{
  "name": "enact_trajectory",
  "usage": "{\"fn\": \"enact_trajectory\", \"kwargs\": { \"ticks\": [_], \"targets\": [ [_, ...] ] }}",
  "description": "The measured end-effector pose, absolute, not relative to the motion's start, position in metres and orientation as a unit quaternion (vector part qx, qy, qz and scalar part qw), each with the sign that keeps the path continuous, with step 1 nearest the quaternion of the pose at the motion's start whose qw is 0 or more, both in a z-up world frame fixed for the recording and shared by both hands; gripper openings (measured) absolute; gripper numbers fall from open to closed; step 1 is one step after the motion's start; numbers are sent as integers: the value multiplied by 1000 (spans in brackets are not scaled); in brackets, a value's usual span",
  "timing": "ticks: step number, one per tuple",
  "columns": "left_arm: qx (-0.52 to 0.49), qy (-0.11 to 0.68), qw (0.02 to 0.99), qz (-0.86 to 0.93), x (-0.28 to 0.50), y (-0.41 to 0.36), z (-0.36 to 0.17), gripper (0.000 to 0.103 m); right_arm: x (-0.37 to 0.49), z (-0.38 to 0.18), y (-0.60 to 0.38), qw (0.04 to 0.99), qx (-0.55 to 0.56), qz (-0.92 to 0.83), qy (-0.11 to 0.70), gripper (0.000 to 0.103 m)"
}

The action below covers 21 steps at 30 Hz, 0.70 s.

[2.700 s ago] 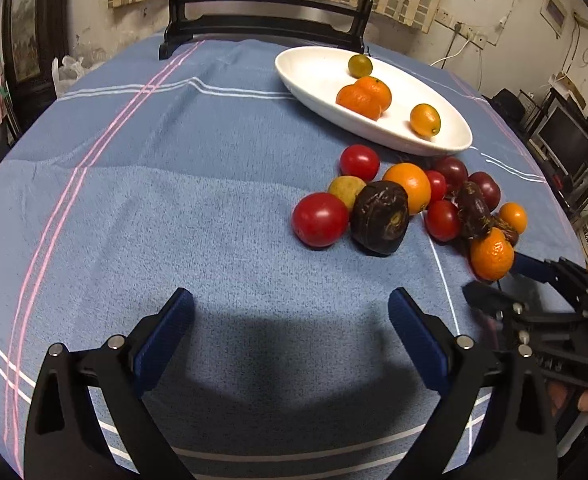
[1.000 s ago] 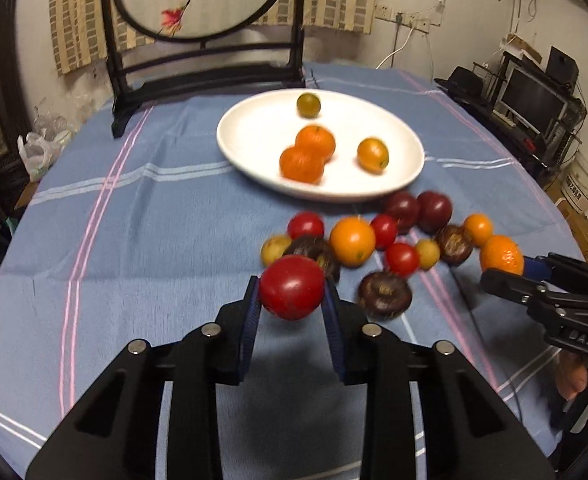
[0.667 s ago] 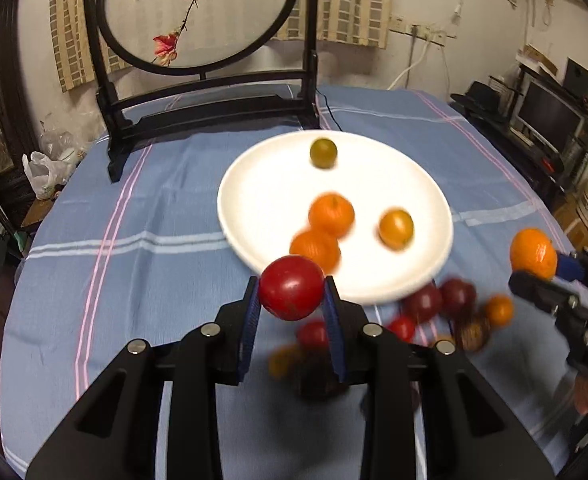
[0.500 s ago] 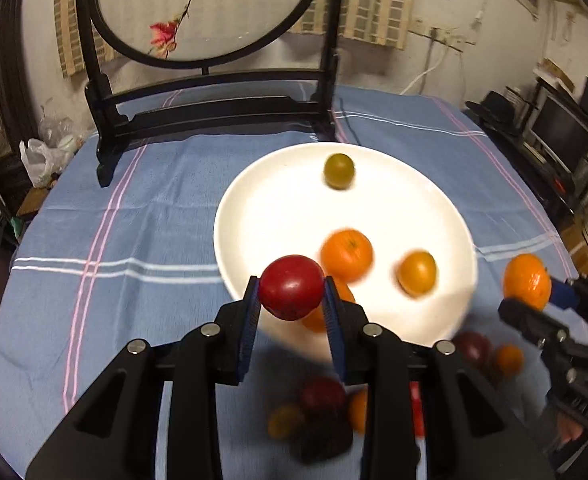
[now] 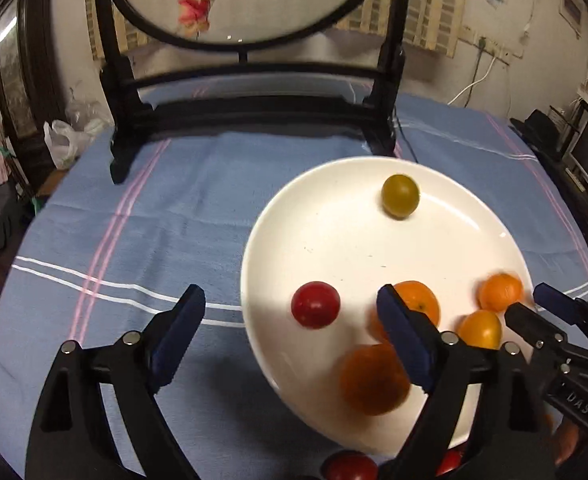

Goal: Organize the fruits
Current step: 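Place the tangerine and red tomato on the white plate, opening both grippers, then grasp an orange with the right gripper while the left grasps a dark brown fruit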

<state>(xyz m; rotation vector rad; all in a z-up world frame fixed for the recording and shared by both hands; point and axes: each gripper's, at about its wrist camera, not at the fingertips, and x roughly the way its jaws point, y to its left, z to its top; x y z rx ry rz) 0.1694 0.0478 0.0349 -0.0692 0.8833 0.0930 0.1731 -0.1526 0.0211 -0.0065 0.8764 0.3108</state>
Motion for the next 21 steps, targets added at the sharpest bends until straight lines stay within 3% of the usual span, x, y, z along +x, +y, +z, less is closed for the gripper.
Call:
{"fn": "enact_trajectory", "kwargs": {
  "ticks": [4, 11, 15, 21],
  "targets": [
    [-28, 427, 903, 23, 149, 45, 49, 90, 152, 31, -162, 894, 3, 159, 418, 59],
    [-30, 406, 913, 9, 89, 33, 58, 95, 99, 38, -191, 903, 10, 154, 400, 72],
    [-50, 410, 911, -1, 49, 26, 47, 96, 68, 30, -216, 899, 44, 143, 412, 75],
    [-51, 427, 903, 6, 11, 18, 15, 96, 31, 7, -222, 896, 10, 127, 425, 75]
  ]
}}
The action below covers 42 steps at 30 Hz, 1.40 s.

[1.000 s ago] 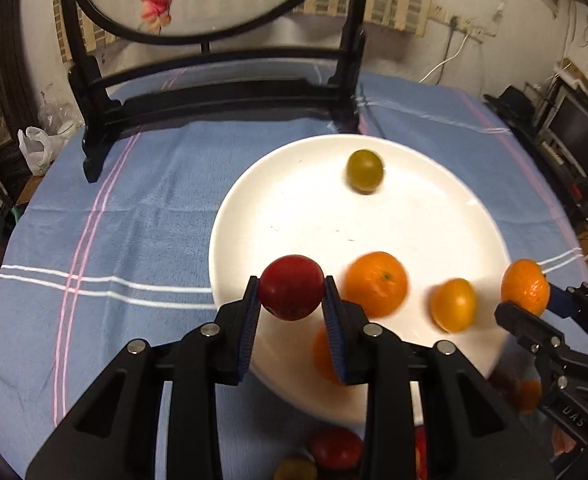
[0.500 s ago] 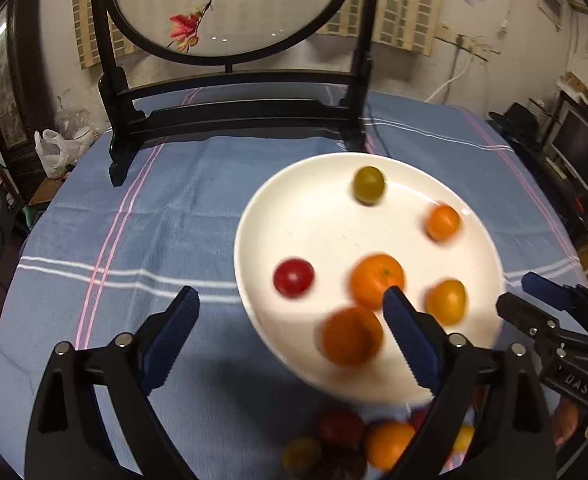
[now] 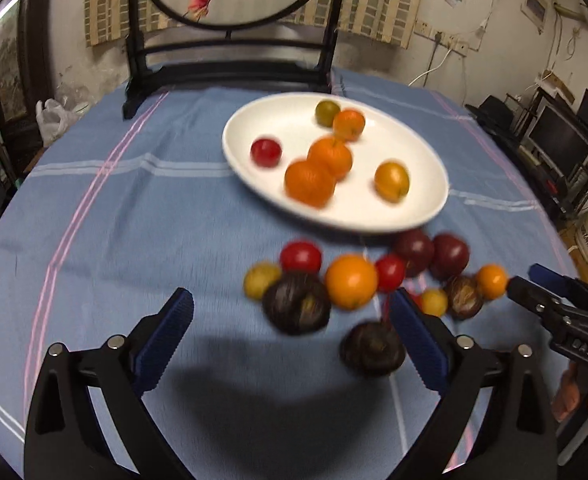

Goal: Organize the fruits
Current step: 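Grasp an orange with the right gripper while the left grasps a dark brown fruit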

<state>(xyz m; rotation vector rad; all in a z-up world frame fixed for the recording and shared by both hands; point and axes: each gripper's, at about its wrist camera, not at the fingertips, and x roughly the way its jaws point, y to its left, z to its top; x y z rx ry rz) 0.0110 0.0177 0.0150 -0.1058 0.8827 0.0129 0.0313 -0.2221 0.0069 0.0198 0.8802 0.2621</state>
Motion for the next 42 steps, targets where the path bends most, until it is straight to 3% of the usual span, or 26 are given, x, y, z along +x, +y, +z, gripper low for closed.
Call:
{"fn": "enact_trajectory", "kwargs": {
  "ticks": [5, 10, 14, 19, 24, 25, 42],
  "targets": [
    [-54, 423, 904, 26, -2, 22, -1, 96, 19, -9, -234, 887, 22, 123, 445, 75],
    [-30, 425, 905, 1, -11, 10, -4, 96, 16, -20, -228, 881, -34, 94, 462, 74],
    [-12, 434, 901, -15, -13, 0, -9, 96, 24, -25, -221, 877, -50, 94, 469, 66],
    [1, 456, 889, -38, -14, -11, -15, 96, 42, -25, -210, 873, -80, 104, 470, 64],
    [0, 470, 881, -57, -14, -15, -21, 96, 65, -24, -204, 869, -81, 129, 471, 47],
    [-3, 476, 877, -61, -14, -16, -23, 96, 67, -23, -202, 868, -79, 140, 470, 36],
    [-13, 482, 873, -74, -10, -18, -25, 96, 32, -14, -209, 886, -31, 134, 443, 36]
  ]
}}
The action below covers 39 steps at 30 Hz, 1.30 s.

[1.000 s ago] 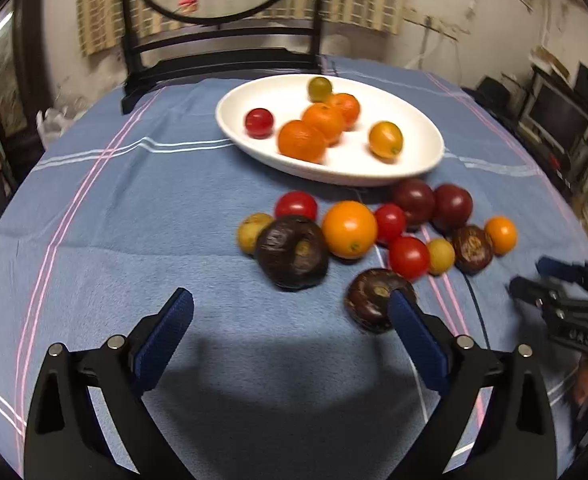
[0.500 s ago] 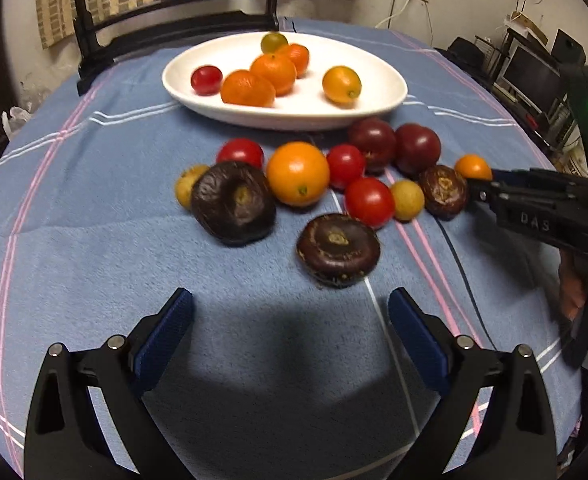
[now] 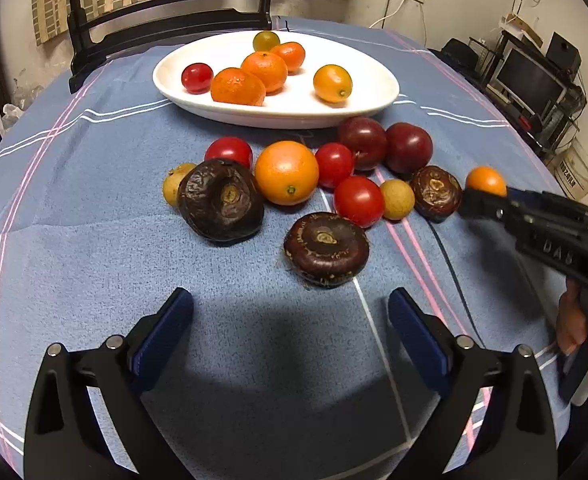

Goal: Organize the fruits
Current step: 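Grasp an orange with the right gripper while the left grasps a dark brown fruit, then carry the orange and dark brown fruit over the white plate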

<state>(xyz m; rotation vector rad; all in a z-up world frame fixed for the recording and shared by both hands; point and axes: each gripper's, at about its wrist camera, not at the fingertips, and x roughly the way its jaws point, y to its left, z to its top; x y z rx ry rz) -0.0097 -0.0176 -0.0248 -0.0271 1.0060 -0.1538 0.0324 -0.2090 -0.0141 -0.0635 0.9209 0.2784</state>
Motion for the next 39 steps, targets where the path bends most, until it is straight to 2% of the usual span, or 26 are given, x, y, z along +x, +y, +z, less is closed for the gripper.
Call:
{"fn": "enact_trajectory", "kwargs": {
  "ticks": [1, 3, 5, 15, 17, 18, 25, 33, 39],
  "targets": [
    [-8, 482, 873, -69, -10, -19, -25, 95, 32, -14, -210, 886, -29, 137, 443, 36],
    [9, 480, 875, -60, -11, -25, -24, 85, 31, -13, -212, 885, -22, 144, 442, 36],
    [25, 476, 877, -56, -11, -32, -22, 68, 28, -10, -213, 887, -21, 149, 437, 36],
    [30, 483, 873, -54, 12, -48, -23, 68, 15, 1, -207, 891, -25, 181, 415, 36],
    [31, 473, 879, -59, 14, -48, -22, 49, 15, 1, -208, 892, -24, 183, 413, 36],
    [34, 468, 881, -62, 12, -49, -21, 43, 15, 2, -209, 893, -22, 183, 411, 36],
    [20, 474, 878, -63, -5, -43, -16, 43, 16, 2, -211, 896, -18, 181, 406, 36],
    [2, 449, 891, -70, -22, -20, 15, 43, 12, 3, -202, 901, -35, 191, 389, 36],
    [9, 433, 900, -58, -9, -4, 36, 43, 12, 27, -188, 903, -44, 208, 373, 36]
  ]
}}
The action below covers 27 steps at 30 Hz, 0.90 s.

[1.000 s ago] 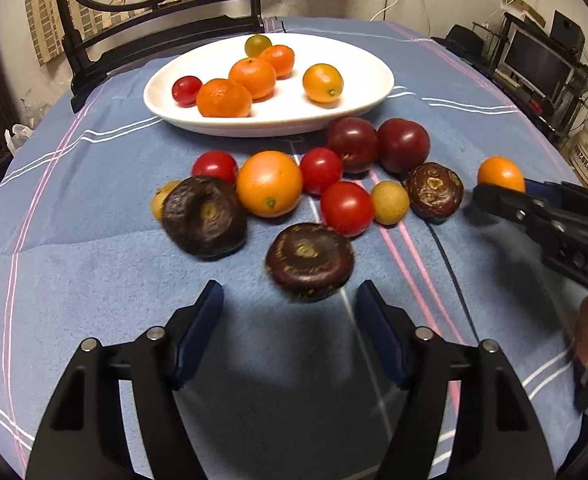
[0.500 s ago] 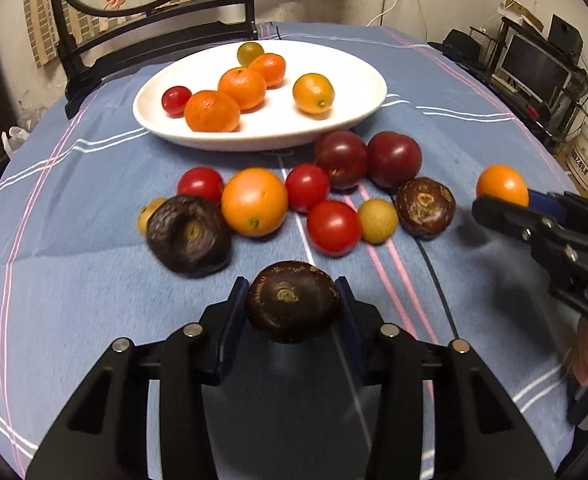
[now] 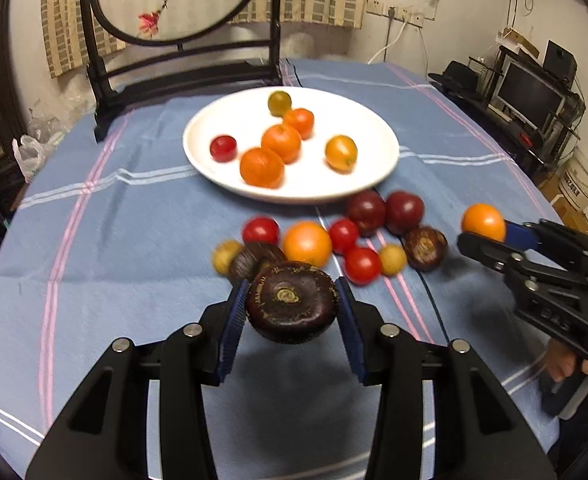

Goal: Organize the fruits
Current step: 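Carry the orange and dark brown fruit over the white plate, then lower both fruits onto the white plate and open both grippers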

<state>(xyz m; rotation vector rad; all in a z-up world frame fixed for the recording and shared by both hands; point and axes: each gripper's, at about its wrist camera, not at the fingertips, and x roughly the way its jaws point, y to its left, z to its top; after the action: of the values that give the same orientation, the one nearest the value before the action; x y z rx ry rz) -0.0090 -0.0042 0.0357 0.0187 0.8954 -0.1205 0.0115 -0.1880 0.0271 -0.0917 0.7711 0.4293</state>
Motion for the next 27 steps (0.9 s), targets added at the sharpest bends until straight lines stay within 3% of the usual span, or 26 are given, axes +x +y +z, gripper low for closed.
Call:
{"fn": "enact_trajectory", "kwargs": {
  "ticks": [9, 24, 25, 27],
  "targets": [
    [-1, 419, 907, -40, 69, 9, 63, 43, 66, 59, -153, 909, -100, 205, 350, 36],
    [-10, 461, 888, 2, 183, 13, 31, 43, 174, 21, -139, 893, -58, 161, 416, 36],
    [-12, 462, 887, 2, 185, 11, 29, 44, 177, 19, -139, 893, -54, 160, 416, 37],
    [-15, 450, 893, 2, 187, 10, 30, 55, 182, 15, -141, 892, -37, 163, 420, 43]
  ]
}}
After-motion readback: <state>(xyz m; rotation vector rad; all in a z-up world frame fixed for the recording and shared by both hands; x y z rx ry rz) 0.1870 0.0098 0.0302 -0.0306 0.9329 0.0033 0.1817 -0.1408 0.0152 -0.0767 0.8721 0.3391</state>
